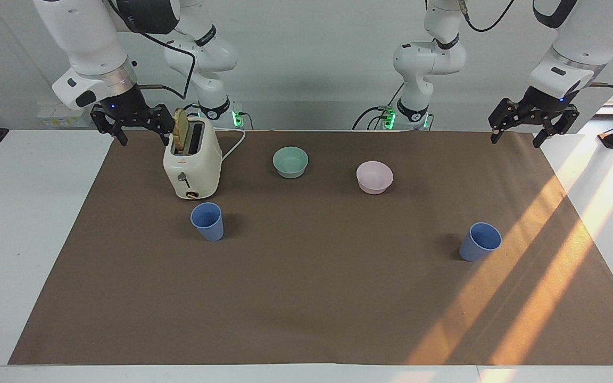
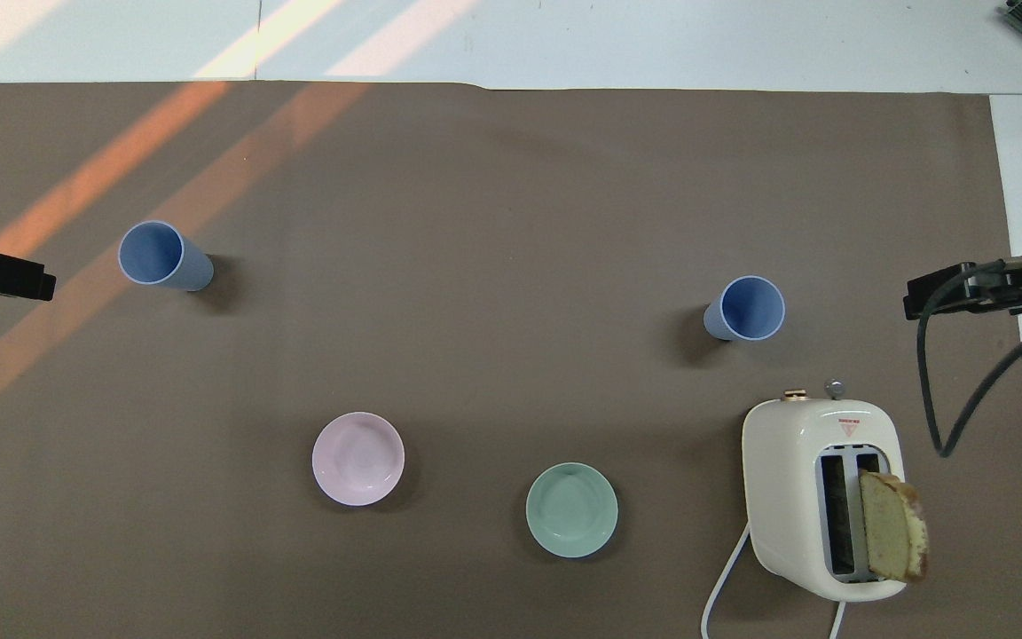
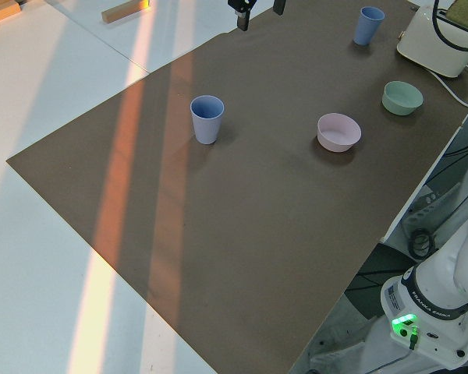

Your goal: Stack blue cups with both arms

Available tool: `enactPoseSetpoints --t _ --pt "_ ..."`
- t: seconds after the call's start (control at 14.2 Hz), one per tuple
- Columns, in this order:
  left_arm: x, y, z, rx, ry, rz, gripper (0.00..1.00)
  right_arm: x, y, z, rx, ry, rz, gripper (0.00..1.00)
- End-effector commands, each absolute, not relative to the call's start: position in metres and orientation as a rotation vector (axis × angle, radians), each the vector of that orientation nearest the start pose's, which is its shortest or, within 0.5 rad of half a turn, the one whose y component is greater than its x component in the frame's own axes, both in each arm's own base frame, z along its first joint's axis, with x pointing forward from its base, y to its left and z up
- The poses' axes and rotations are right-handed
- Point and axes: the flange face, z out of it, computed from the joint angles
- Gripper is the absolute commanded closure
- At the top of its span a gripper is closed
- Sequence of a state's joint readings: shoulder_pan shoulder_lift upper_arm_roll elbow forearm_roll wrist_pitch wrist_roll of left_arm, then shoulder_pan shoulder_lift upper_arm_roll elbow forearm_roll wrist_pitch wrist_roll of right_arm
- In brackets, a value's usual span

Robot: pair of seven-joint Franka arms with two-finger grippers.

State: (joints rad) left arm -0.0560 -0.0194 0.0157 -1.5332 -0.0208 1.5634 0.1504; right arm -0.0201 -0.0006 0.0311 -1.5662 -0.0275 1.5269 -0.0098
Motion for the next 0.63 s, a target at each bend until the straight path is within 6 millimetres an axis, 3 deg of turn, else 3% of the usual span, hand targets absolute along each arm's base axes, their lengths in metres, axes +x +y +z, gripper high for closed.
enactPoseSetpoints --t 0.0,0.56 --pt "0.5397 -0.0235 0.6532 -3.137 0.3 -0.076 0.0 0.5477 0.0019 0.623 -3.163 -0.021 0.061 0.0" --pt "0.5423 -0.022 0.6546 -3.137 0.283 -0.095 0.0 0.5477 0.0019 0.623 -3.163 -0.021 0.061 0.0"
